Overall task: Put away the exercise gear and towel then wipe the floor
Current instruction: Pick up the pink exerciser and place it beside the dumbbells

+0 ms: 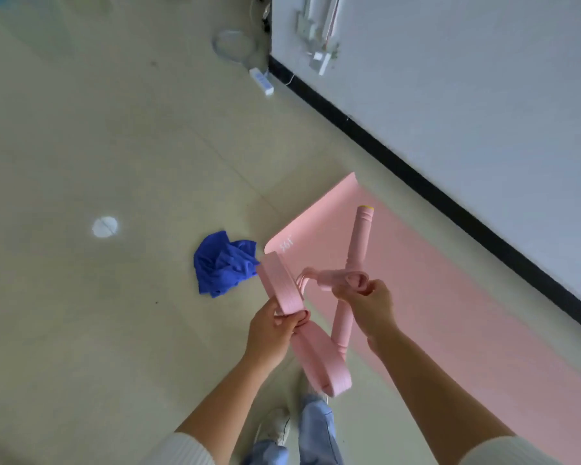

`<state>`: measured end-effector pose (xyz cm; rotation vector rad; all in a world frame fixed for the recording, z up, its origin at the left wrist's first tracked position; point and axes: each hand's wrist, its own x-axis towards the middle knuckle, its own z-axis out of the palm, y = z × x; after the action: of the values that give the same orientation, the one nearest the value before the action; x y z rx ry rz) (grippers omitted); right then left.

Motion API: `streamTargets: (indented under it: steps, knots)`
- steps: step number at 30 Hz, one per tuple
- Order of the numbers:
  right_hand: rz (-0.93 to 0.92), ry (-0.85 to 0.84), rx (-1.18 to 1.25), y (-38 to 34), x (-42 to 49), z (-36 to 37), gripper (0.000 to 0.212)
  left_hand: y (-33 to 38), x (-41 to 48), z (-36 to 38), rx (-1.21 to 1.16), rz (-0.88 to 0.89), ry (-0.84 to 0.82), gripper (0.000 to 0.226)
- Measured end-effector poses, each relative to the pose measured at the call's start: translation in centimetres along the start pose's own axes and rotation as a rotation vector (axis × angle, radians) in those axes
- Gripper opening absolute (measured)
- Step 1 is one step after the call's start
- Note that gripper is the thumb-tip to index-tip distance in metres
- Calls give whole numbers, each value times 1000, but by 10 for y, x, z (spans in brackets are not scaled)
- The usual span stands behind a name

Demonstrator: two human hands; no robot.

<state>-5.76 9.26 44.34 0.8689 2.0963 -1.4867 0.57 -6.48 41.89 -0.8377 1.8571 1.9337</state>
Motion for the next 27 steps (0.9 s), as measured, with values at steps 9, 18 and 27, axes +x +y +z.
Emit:
streamTargets:
  steps: [9, 18, 27]
  knots:
    - [-84, 279, 199, 3, -140, -167, 36, 82, -114, 106, 384, 194, -389, 15]
    - [12, 763, 489, 131, -257, -382, 36, 49, -266, 316, 723, 422, -835, 26]
    - [131, 1023, 620, 346, -412, -598, 36, -57, -486, 526, 756, 361, -1122, 24]
